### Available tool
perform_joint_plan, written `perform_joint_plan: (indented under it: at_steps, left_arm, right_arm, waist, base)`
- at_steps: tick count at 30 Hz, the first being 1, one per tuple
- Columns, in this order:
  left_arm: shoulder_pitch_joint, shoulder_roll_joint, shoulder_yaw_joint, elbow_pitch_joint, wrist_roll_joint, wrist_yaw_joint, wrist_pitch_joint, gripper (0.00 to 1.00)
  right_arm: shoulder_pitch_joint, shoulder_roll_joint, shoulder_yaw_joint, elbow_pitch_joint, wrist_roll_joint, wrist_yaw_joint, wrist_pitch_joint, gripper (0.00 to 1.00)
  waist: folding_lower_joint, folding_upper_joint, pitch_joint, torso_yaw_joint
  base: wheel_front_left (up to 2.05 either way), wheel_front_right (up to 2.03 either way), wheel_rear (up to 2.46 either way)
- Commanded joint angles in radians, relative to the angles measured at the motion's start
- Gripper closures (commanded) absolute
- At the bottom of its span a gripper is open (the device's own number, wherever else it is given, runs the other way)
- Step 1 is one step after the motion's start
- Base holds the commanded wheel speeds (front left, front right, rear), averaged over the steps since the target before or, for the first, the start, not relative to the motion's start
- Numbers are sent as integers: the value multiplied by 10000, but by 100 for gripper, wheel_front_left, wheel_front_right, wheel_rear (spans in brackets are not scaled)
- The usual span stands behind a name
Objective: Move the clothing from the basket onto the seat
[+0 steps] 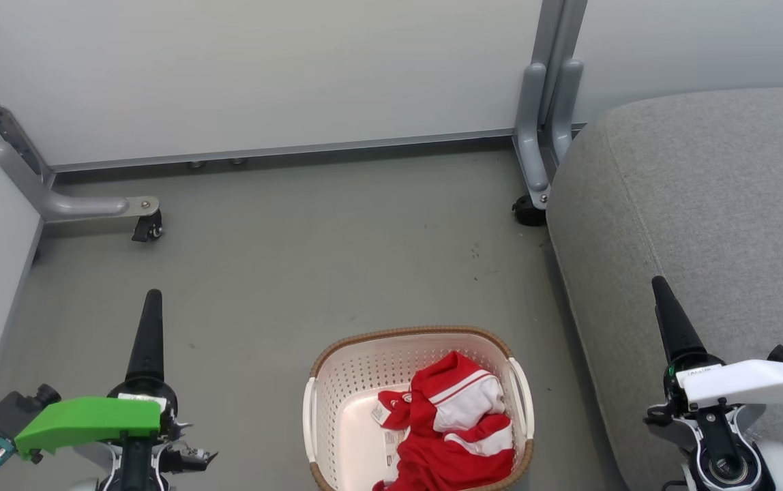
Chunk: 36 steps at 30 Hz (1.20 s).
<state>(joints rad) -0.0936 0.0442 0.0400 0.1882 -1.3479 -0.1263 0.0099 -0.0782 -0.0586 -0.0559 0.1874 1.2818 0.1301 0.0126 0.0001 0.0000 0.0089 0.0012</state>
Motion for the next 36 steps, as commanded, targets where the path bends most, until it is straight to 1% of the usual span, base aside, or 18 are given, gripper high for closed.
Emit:
perform_joint_plan:
  at_steps: [1, 9, 18, 26, 36]
  left_arm:
    - [-291, 64, -56, -252, 486, -25, -95, 0]
    - [-225, 207, -493, -378, 2221, -29, -416, 0]
    - [-154, 262, -723, -413, 4102, -34, -740, 0]
    - [-106, 267, -866, -366, 5478, -38, -1002, 0]
    - [1, 291, -970, -224, 6914, -43, -1298, 0]
  right_arm:
    - [-93, -106, 56, -258, -511, 4, -127, 0]
    - [-15, -189, 337, -548, -2398, 4, -449, 0]
    - [31, -322, 643, -633, -4224, 5, -769, 0]
    - [74, -344, 789, -544, -5421, 5, -1034, 0]
    - [111, -305, 883, -238, -6729, 5, -1330, 0]
  waist:
    - [-1, 0, -1, 1]
    - [-1, 0, -9, -2]
    - [-1, 0, -8, -7]
    - [-1, 0, -10, -7]
    - [-1, 0, -29, -22]
  base:
    - [0, 0, 0]
    - [0, 0, 0]
    - [0, 0, 0]
    - [0, 0, 0]
    - [0, 0, 0]
